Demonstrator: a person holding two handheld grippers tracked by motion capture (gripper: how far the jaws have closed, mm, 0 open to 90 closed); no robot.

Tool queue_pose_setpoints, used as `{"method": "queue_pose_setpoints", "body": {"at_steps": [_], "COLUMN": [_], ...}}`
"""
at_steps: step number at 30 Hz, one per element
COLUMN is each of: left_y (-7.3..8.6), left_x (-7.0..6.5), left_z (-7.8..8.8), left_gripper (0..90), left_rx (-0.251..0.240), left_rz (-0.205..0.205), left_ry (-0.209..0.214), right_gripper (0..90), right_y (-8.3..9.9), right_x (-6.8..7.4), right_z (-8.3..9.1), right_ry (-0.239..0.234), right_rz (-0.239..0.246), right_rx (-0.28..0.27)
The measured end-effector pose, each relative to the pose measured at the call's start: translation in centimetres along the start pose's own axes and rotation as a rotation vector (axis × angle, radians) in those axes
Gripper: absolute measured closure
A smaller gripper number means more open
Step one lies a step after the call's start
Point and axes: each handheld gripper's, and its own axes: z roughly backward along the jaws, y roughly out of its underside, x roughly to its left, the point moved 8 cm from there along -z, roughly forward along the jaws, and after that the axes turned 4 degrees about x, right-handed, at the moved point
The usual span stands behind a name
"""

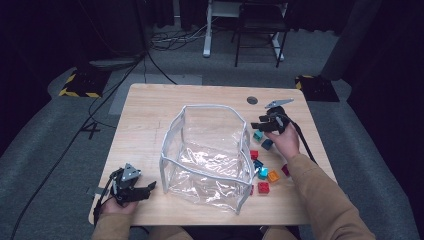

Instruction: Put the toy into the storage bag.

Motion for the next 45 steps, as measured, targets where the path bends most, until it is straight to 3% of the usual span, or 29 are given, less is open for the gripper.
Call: {"method": "queue_pose_setpoints", "body": {"at_steps": [4,12,15,22,27,35,45], "left_y": [0.0,0.0,0.0,0.0,0.0,0.0,0.0], "left_x": [0.0,0.0,0.0,0.0,0.0,0.0,0.0], "left_z": [0.0,0.0,0.0,0.0,0.0,0.0,0.0], "left_gripper": [25.4,25.4,25.5,25.5,25.5,25.5,25.5], "left_rx": [0.002,0.000,0.000,0.000,0.000,0.000,0.000], "left_rz": [-0.001,-0.001,-0.001,0.000,-0.001,-0.001,-0.001], "left_ry": [0.000,-0.001,-0.001,-0.001,-0.002,-0.001,-0.002], "right_gripper": [43.8,47.1,55.2,57.0,57.1,57.1,57.0], "right_y": [0.9,2.4,2.6,2.7,1.9,0.3,-1.7], "right_x": [0.5,0.6,0.4,0.3,0.5,1.0,2.8], "right_z": [-1.0,-1.6,-1.5,-1.1,0.1,3.8,8.3], "right_ry": [0.012,-0.010,-0.006,0.033,0.030,0.015,-0.006], "right_rz": [0.042,-0.014,-0.015,-0.001,0.006,0.011,0.049], "right_rx": [0.061,0.166,0.185,0.200,0.150,0.070,-0.032]}}
